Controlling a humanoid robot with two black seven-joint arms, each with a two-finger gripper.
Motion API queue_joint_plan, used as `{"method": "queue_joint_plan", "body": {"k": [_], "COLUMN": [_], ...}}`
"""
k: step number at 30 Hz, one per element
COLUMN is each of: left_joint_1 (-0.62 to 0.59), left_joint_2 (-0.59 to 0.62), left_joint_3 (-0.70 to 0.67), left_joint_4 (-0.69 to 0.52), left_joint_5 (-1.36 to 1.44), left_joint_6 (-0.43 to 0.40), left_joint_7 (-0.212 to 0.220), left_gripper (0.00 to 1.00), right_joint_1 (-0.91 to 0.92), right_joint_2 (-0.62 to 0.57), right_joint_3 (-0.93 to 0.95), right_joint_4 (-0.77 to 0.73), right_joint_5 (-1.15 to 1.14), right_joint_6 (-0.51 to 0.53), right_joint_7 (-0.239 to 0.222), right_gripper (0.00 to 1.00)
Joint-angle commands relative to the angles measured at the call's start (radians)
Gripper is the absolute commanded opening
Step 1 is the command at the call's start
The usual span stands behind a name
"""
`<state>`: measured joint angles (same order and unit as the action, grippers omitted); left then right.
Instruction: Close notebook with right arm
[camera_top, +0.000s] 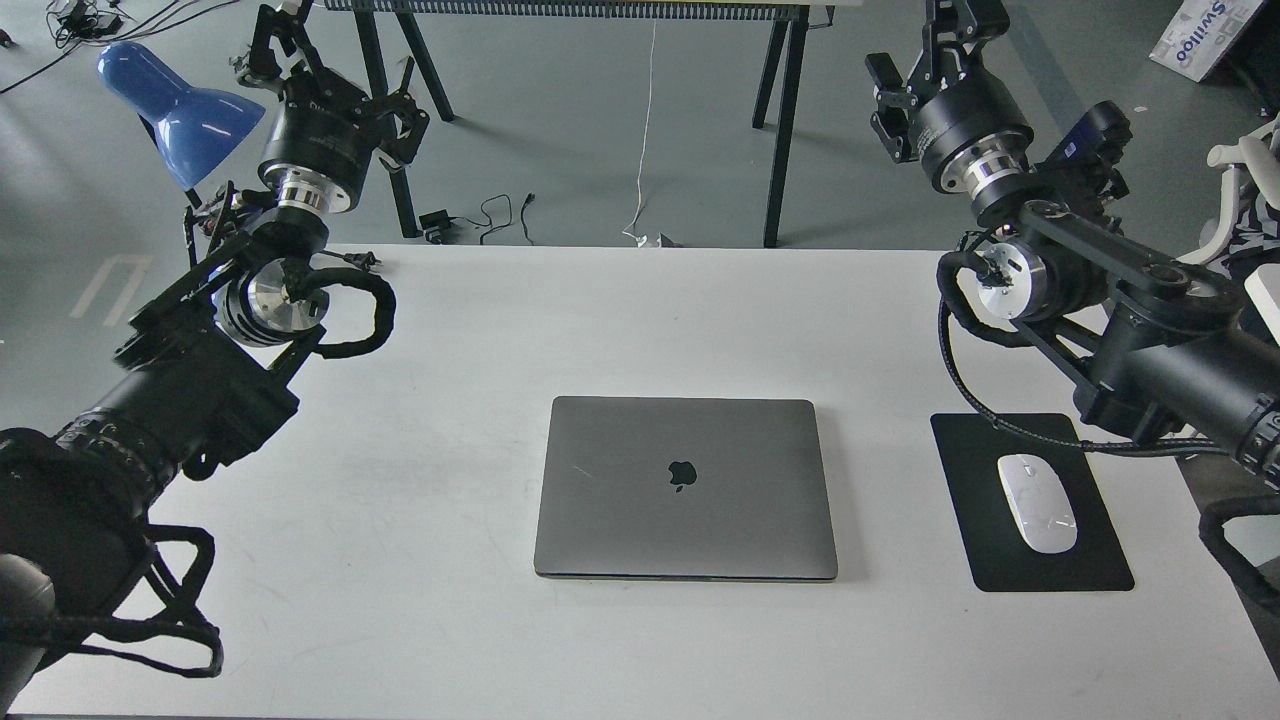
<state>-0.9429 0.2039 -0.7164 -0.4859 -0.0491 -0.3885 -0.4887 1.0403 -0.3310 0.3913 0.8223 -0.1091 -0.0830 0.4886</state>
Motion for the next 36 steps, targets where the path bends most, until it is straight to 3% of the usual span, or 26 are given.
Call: {"method": "queue_joint_plan", "body": {"k": [1, 9, 21, 36], "left_joint_1": [0.001, 0.001, 0.001, 0.001], "left_joint_2": [0.0, -0.001, -0.001, -0.001], "left_joint_3": [0.0, 0.0, 0.0, 0.0], "left_joint_4": [0.0, 0.0, 0.0, 0.0], "left_joint_5": [0.0, 0.0, 0.0, 0.0], "left_joint_6": [0.0, 0.0, -0.001, -0.001], "left_joint_7": [0.0, 0.0, 0.0, 0.0], "left_gripper": [1.0, 1.0, 1.0, 1.0], "right_joint_1": [-0.043, -0.108, -0.109, -0.102], "right_joint_2": [0.0, -0.002, 0.023, 0.024], "right_joint_3": [0.064, 0.135, 0.136, 0.129], "right_joint_4": [0.049, 0.093, 0.003, 0.06], "right_joint_5": [0.009, 0.002, 0.0, -0.009], "right_joint_6": [0.006, 0.069, 0.071, 0.072], "right_joint_7": [0.0, 0.0, 0.0, 0.0], "right_gripper": [0.99, 0.99, 0.99, 0.99]}}
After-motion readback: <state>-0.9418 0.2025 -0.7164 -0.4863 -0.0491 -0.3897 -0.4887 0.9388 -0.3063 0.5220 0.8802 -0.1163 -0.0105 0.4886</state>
